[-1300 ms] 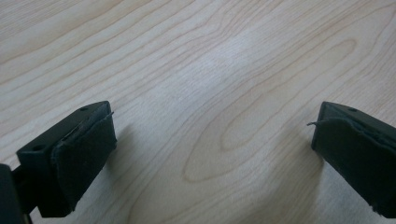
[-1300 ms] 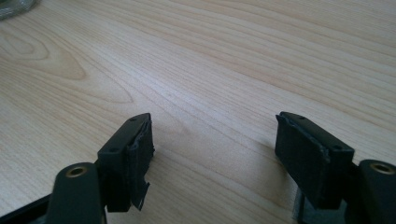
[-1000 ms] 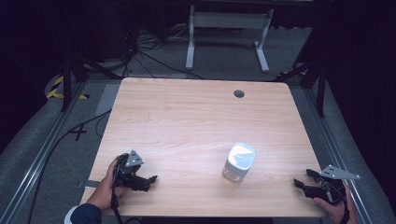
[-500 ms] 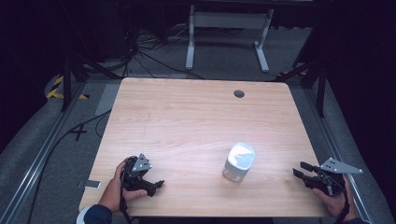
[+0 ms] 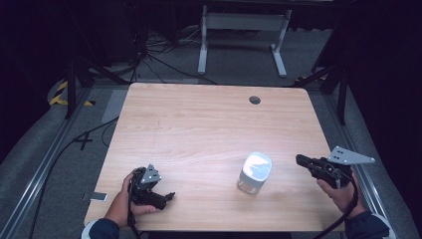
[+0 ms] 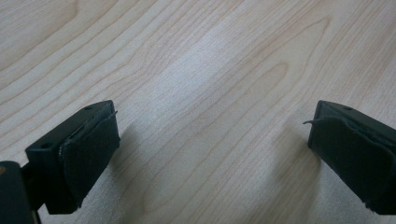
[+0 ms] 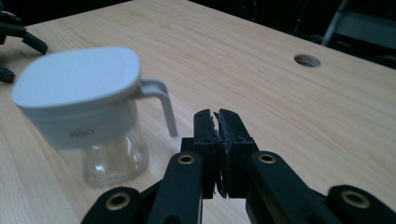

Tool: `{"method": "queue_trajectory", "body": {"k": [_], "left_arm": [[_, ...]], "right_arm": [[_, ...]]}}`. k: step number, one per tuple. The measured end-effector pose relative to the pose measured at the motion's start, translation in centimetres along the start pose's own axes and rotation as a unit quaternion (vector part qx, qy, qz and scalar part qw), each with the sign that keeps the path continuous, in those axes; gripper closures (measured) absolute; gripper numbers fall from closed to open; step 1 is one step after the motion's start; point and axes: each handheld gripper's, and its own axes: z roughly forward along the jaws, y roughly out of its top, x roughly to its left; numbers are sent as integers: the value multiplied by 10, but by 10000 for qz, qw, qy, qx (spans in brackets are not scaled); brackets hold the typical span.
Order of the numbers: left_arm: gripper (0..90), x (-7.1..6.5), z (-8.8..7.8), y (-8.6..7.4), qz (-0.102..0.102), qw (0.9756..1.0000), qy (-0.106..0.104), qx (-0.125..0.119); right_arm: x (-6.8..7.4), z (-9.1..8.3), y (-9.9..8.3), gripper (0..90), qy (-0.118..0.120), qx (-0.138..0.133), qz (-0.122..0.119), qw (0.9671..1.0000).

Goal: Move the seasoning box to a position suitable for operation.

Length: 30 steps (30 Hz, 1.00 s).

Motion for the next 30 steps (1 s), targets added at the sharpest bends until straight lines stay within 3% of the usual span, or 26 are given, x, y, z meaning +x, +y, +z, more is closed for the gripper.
{"method": "queue_trajectory", "body": {"k": [4, 8, 20, 26, 30], "left_arm": [[21, 0, 0, 0, -12, 10000, -7, 1], [21, 0, 0, 0, -16, 10000, -9, -1], [21, 0, 1, 1, -23, 10000, -12, 9], [20, 0, 1, 1, -14, 10000, 0, 25], [52, -1, 0, 4, -30, 10000, -8, 46]], "right_arm": [[15, 15, 24, 887, 289, -225, -133, 9992], [28, 29, 37, 888, 437, -197, -355, 9982], [39, 60, 40, 896, 658, 135, -508, 9965], [37, 61, 37, 897, 701, 59, -348, 9969], [37, 62, 37, 896, 653, 29, -363, 9972]]}}
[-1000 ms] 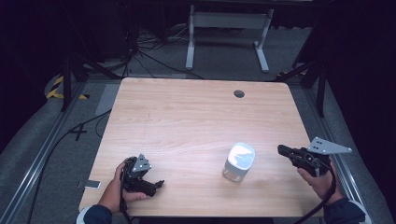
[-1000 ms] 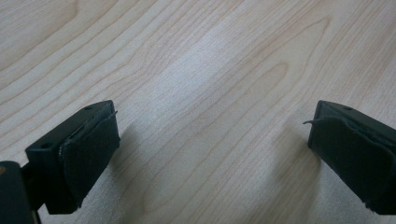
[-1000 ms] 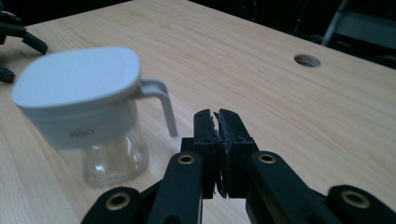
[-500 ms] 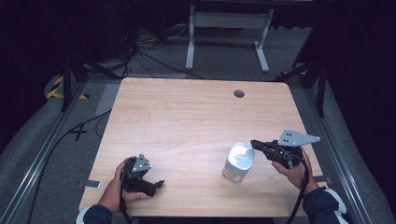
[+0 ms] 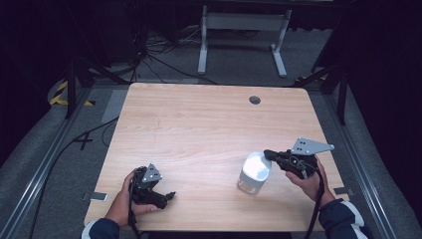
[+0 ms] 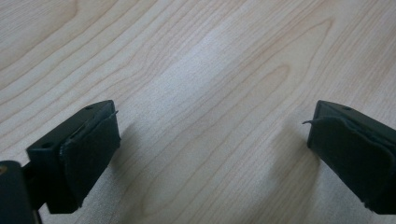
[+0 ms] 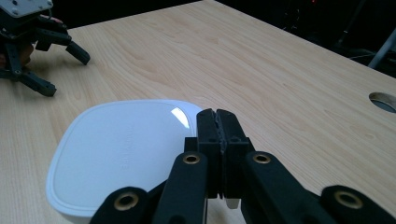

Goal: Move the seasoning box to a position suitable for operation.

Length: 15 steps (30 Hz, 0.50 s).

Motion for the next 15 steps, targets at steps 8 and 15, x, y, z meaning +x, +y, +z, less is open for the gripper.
{"method": "queue_trajectory", "body": {"k": [8, 15], "left_arm": [[349, -9, 2, 16, 325, 9991, -87, -241], [531, -44, 4, 64, 612, 9924, -522, -927]], "right_arm": [[-1, 1, 0, 898, -59, -20, 6, 10000], [-3, 2, -2, 898, -24, -75, 73, 9999]]}}
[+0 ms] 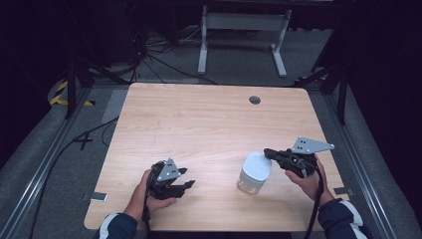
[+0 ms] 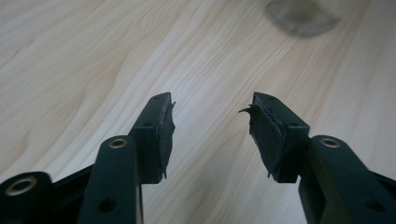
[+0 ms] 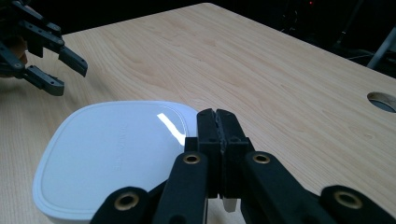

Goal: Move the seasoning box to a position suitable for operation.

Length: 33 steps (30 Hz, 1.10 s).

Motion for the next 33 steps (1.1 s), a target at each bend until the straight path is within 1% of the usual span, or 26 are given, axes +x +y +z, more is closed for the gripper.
{"method": "queue_trajectory", "body": {"k": [1, 3, 4, 5, 7, 8, 9, 10, 11, 12, 13, 14, 16, 19, 20, 23, 24, 25, 29, 30, 32, 33], "left_arm": [[565, 0, 0, 0, 0, 10000, 0, 0], [609, -8, 6, 14, 106, 9996, -206, -173], [609, -14, 10, 22, 182, 9992, -265, -244], [643, -17, 13, 27, 255, 9989, -286, -258], [689, -24, 20, 38, 340, 9977, -449, -371], [717, -29, 24, 45, 450, 9974, -445, -344], [745, -31, 26, 48, 463, 9972, -467, -360], [768, -34, 30, 52, 467, 9965, -552, -417], [790, -36, 32, 56, 523, 9964, -528, -412], [816, -39, 35, 59, 521, 9964, -524, -426], [839, -39, 37, 61, 552, 9959, -558, -452], [845, -41, 39, 64, 556, 9953, -633, -470], [854, -44, 42, 68, 611, 9952, -645, -409], [847, -45, 43, 70, 586, 9951, -674, -431], [845, -46, 44, 71, 614, 9950, -669, -417], [839, -48, 44, 77, 606, 9945, -697, -496], [837, -49, 43, 80, 660, 9942, -690, -497], [840, -49, 43, 80, 660, 9942, -690, -497], [861, -53, 44, 89, 728, 9934, -708, -534], [868, -55, 45, 91, 767, 9935, -658, -529], [888, -56, 45, 95, 810, 9926, -670, -603], [893, -56, 45, 96, 832, 9927, -644, -597]], "right_arm": [[0, 0, 0, 898, 0, 0, 0, 10000], [-1, 0, 0, 899, 7, -2, 45, 10000], [-1, 0, 0, 899, 7, -2, 45, 10000], [-1, 0, -1, 899, 9, -18, 50, 10000], [-1, 0, -1, 899, 10, -19, 56, 10000], [-1, 0, -1, 899, 15, -22, 66, 10000], [-2, 0, -1, 899, 18, -30, 72, 10000], [-2, 0, -1, 899, 23, -40, 85, 10000], [-2, 1, -2, 899, 48, -69, 119, 9999], [-3, 0, -3, 898, 72, -79, 158, 9998], [-4, 1, -3, 899, 81, -103, 158, 9998], [-4, 0, -3, 899, 84, -106, 154, 9998], [-4, 1, -3, 899, 53, -91, 167, 9998], [-4, 1, -4, 899, 16, -72, 179, 9998], [-5, 2, -4, 899, 2, -70, 179, 9998], [-5, 2, -4, 899, -7, -77, 195, 9998], [-5, 2, -4, 899, -13, -72, 180, 9998], [-5, 2, -5, 899, -3, -79, 214, 9997], [-6, 3, -5, 899, -10, -66, 210, 9998], [-6, 3, -5, 899, -16, -63, 222, 9997], [-7, 3, -6, 899, -20, -45, 223, 9997], [-7, 4, -7, 899, -16, -44, 224, 9997]]}}
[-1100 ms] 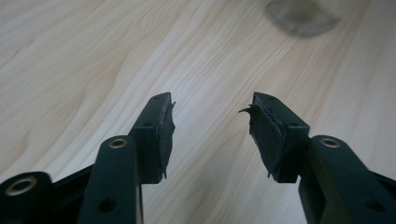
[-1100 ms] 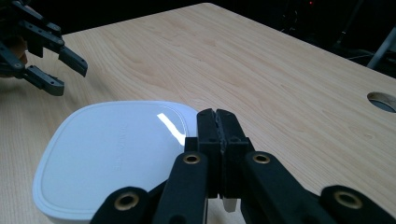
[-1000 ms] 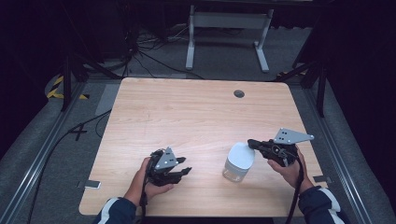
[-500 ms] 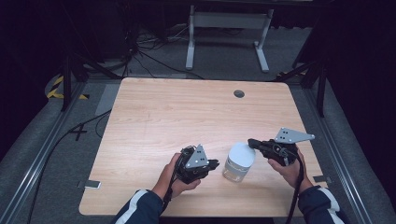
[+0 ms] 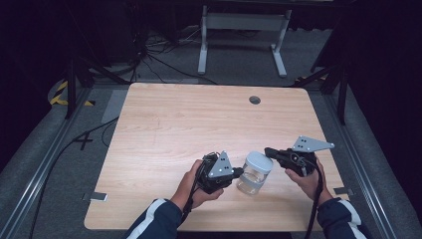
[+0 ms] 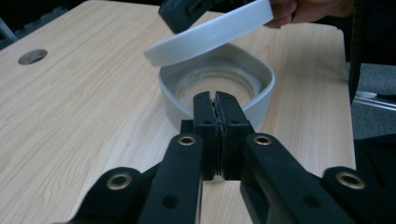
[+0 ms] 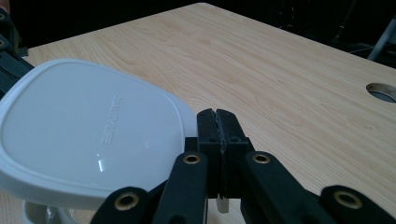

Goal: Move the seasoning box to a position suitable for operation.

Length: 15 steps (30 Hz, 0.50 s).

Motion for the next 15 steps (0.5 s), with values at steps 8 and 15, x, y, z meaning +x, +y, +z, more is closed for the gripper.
{"method": "queue_trajectory", "body": {"k": [8, 15], "left_arm": [[896, 0, 10, 7, -45, 10000, -3, 39], [896, 3, 10, 14, -46, 10000, 59, -33]], "right_arm": [[1, 0, 0, 898, -27, 68, -25, 10000], [0, 1, -2, 897, -83, 152, -93, 9998]]}}
